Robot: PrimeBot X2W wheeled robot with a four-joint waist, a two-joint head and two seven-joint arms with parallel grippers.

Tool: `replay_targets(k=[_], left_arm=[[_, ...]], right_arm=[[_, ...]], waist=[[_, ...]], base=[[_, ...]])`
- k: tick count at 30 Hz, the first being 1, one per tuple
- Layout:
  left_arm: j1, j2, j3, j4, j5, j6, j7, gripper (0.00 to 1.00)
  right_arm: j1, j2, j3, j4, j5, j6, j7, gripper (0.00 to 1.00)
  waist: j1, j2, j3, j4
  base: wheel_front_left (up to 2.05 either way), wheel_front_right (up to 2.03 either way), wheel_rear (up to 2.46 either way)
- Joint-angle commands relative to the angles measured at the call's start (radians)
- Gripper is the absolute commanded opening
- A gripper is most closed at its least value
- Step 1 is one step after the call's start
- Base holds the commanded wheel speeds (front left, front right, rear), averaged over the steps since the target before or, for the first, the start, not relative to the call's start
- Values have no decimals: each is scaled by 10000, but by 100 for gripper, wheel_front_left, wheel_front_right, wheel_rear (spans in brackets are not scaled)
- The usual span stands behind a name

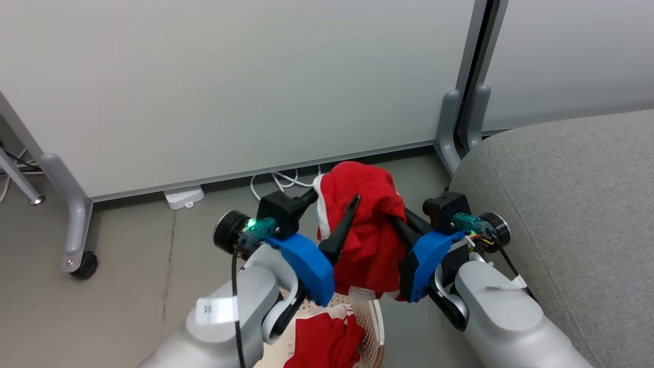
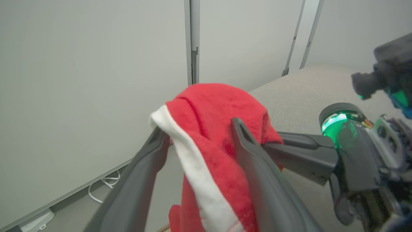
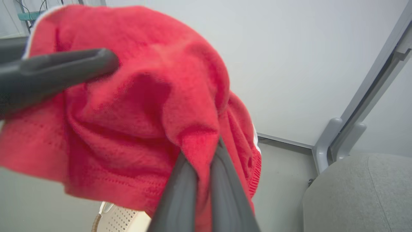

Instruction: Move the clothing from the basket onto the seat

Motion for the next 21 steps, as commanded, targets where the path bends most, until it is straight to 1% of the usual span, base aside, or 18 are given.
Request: replay_targets(k=[1,5,10,15,21], left_arm=[[392,177,340,-313,372,58,-46,100],[1631,592,1507,-1352,1471,41,-48,100],[3044,812,2998,-2350,2636,66,-49,100],[4196,742,4284,-2978,3645,29,-50,100],[5315,426,5611,-3488,4580,-95,-48,100]], right_arm=[[-151,-29,-102,-77,-90,1,-72,0],[-158,-29,-328,-210,-229,1,-122,0],[-100,-29,-570,-376,-398,1,-145,0],[76,-29,-814,-508,-576,1,-127,0],[275,-29,-1061,-653,-782,1,-16,0]], waist=[[0,-1,30,22],[0,-1,97,63],[0,-1,140,114],[0,-1,132,175],[0,-1,83,213]], base=[[0,0,0],[0,0,0],[0,0,0],[0,0,0],[0,0,0]])
